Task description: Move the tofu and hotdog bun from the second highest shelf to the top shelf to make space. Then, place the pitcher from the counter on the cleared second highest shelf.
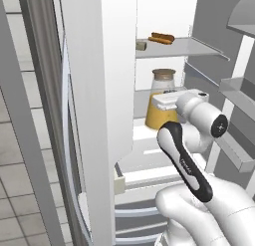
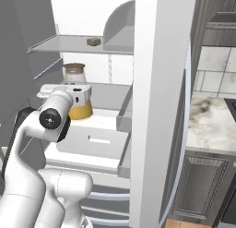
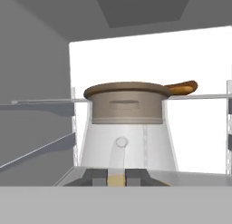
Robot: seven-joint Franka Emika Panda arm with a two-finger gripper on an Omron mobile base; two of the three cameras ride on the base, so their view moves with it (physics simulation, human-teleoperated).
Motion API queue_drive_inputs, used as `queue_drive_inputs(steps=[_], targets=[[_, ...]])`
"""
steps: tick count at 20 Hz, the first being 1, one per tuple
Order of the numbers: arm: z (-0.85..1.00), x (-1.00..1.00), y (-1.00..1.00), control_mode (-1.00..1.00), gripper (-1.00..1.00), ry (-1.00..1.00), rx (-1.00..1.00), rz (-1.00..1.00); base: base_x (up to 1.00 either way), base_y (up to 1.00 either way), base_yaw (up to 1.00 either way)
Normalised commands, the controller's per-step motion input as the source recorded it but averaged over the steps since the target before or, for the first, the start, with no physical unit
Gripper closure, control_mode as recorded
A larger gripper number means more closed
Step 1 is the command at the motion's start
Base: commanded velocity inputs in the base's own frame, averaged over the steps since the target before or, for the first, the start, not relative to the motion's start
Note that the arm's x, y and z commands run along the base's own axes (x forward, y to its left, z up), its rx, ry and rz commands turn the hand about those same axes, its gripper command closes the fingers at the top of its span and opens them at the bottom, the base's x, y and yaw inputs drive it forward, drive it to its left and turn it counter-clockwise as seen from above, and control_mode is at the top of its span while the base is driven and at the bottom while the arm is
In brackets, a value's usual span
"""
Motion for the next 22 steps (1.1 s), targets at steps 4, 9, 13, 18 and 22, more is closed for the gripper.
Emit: queue_drive_inputs(steps=[4,9,13,18,22], targets=[[-0.01,0.20,0.00,-1.00,1.00,0.00,-0.01,0.00,0.00,0.00,0.00],[0.00,0.25,0.00,-1.00,1.00,0.00,-0.01,0.00,0.00,0.00,0.00],[0.00,0.30,0.00,-1.00,1.00,0.00,-0.01,0.00,0.00,0.00,0.00],[0.00,0.29,0.00,-1.00,1.00,0.00,-0.01,0.00,0.00,0.00,0.00],[-0.02,0.30,0.00,-1.00,1.00,0.00,-0.01,0.00,0.00,0.00,0.00]])
